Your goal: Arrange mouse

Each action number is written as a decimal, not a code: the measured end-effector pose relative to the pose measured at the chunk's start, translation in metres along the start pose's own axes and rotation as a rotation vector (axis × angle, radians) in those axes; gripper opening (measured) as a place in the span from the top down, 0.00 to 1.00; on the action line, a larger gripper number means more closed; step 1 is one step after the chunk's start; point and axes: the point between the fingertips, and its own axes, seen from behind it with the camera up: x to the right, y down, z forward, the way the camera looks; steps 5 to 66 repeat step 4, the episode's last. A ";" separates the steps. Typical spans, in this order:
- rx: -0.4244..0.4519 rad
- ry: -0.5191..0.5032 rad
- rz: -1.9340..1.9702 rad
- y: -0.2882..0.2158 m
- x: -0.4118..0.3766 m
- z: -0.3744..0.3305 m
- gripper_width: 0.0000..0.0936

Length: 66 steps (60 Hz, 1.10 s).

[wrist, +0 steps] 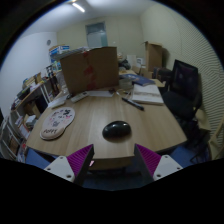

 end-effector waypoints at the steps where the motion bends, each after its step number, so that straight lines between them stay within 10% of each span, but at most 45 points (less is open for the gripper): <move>1: -0.003 -0.003 0.004 0.007 -0.006 0.012 0.11; 66: -0.016 -0.004 0.023 0.029 -0.023 0.047 0.11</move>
